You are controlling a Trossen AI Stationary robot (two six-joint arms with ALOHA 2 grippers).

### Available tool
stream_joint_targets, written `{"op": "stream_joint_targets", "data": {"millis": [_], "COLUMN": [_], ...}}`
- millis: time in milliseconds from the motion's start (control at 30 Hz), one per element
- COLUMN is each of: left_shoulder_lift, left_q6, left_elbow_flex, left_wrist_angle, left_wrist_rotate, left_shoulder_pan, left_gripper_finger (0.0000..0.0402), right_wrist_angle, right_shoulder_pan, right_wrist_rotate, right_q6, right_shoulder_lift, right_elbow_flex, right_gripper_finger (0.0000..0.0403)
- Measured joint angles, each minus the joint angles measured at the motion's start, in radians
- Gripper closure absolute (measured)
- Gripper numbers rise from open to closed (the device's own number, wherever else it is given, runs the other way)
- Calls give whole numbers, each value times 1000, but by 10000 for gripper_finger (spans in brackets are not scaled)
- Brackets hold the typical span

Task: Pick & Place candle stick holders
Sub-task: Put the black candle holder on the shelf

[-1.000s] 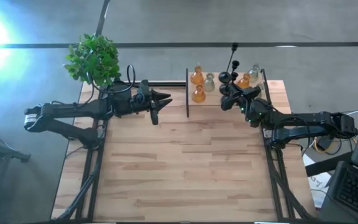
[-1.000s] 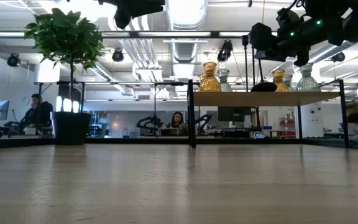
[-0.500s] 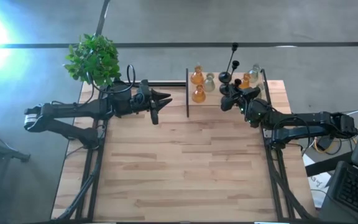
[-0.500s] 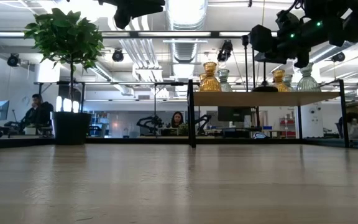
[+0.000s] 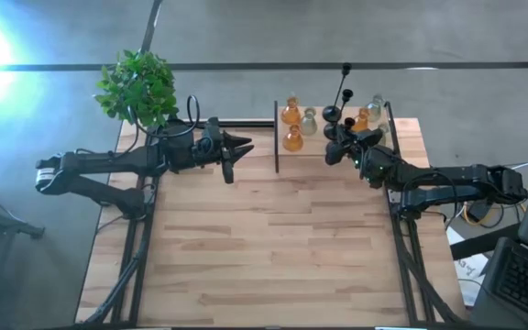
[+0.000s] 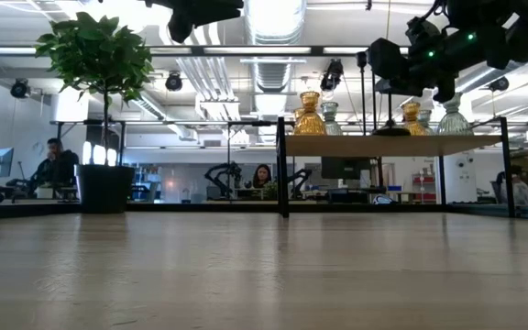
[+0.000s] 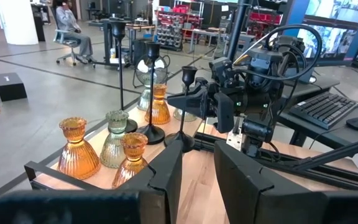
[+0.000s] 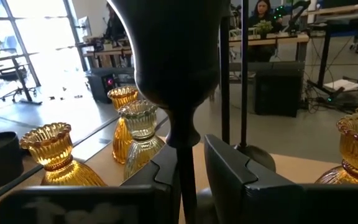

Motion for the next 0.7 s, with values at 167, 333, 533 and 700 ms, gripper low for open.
{"op": "stream_joint_targets", "data": {"millis": [167, 333, 533, 700], "left_shoulder_lift": [0, 0, 0, 0], "left_q6": [0, 0, -6, -17], "left_elbow_flex": [0, 0, 0, 0], "left_wrist_angle": [0, 0, 0, 0], "left_wrist_rotate": [-1, -1, -1, -1], "left_shoulder_pan": [0, 0, 0, 0], "left_gripper_finger": [303, 303, 303, 303], "right_wrist_angle": [20, 20, 20, 35], "right_shoulder_pan": [0, -3, -3, -3], "right_wrist_rotate": [-1, 1, 2, 2], "right_q6": [-11, -14, -21, -26], "right_shoulder_lift": [0, 0, 0, 0], "right_elbow_flex": [0, 0, 0, 1], "right_gripper_finger": [356, 377, 394, 395]}}
